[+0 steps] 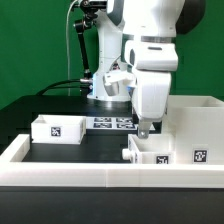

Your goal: Assemble drawer

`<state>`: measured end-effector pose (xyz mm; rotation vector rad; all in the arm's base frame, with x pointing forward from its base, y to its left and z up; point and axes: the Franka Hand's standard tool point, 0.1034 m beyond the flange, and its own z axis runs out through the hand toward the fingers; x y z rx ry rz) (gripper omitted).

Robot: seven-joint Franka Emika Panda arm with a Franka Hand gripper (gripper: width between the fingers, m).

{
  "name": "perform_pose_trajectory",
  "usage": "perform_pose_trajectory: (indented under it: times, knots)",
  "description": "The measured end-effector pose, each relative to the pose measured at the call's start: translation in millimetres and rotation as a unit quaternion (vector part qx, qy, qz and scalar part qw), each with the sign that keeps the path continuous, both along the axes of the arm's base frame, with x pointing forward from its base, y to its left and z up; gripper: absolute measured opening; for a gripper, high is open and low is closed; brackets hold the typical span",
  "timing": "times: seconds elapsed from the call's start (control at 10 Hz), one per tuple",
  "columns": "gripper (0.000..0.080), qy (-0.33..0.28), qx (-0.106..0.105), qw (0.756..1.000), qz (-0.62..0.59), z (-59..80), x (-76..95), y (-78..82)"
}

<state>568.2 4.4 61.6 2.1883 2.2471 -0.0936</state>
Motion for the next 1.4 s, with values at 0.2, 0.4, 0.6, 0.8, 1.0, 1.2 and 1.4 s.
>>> perform_pose_trajectory:
  times: [0.2, 0.4, 0.6, 0.8, 1.0, 1.2, 1.4]
  knots:
    - [0.0648, 0.0, -0.003, 1.0, 0.013, 7.3, 5.6, -20.9]
    - [0.0648, 0.0, -0.003, 1.0, 0.013, 6.9, 6.5, -34.3]
    - [0.0648, 0.003, 0.006, 0.999, 0.032, 2.4, 5.8, -37.8]
    - [0.0648, 0.01, 0.059, 0.998, 0.035, -12.7, 11.5, -56.7]
    - [0.0648, 0.007, 0.097, 0.994, 0.045, -20.0, 17.5, -63.6]
    - [0.0648, 0.01, 0.123, 0.991, 0.044, -26.5, 19.7, -62.4]
    - [0.0648, 0.009, 0.126, 0.991, 0.049, -32.4, 19.4, -53.5]
